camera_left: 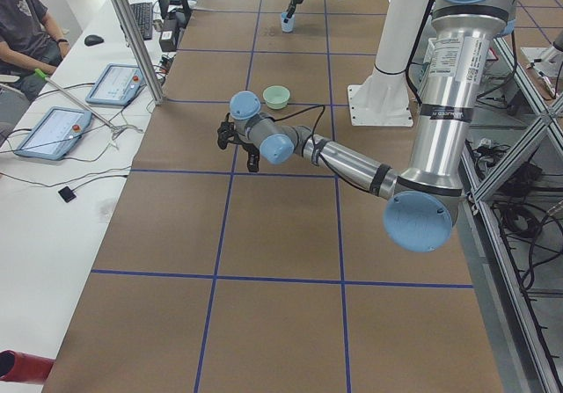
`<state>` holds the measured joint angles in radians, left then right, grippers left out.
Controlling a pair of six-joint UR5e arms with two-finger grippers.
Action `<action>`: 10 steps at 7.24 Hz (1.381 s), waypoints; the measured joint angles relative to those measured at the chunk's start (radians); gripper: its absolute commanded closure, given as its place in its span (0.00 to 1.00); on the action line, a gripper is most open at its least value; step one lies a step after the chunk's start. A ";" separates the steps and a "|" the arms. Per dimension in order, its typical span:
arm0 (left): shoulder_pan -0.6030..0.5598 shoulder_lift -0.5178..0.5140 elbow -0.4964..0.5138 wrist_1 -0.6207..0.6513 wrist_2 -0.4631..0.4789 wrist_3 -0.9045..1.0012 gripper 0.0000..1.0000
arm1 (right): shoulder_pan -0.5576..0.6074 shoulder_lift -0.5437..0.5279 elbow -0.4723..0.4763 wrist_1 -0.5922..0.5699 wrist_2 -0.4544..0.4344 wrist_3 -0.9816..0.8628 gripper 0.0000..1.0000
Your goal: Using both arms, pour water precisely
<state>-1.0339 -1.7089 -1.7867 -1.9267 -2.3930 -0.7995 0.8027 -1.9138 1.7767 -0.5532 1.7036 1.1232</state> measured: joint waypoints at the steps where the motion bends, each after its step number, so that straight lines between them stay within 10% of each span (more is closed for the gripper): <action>1: 0.001 -0.001 -0.004 0.000 0.000 -0.013 0.16 | 0.067 0.003 0.004 -0.001 0.068 -0.027 0.00; 4: 0.046 -0.063 -0.006 0.002 0.027 -0.149 0.16 | 0.242 0.033 0.002 -0.015 0.262 -0.080 0.00; 10: 0.434 -0.517 0.245 0.007 0.351 -0.563 0.16 | 0.546 0.119 -0.006 -0.327 0.498 -0.557 0.00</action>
<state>-0.5999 -2.2256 -1.5420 -1.9194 -2.0421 -1.3625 1.3483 -1.7943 1.7709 -0.8798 2.2018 0.5664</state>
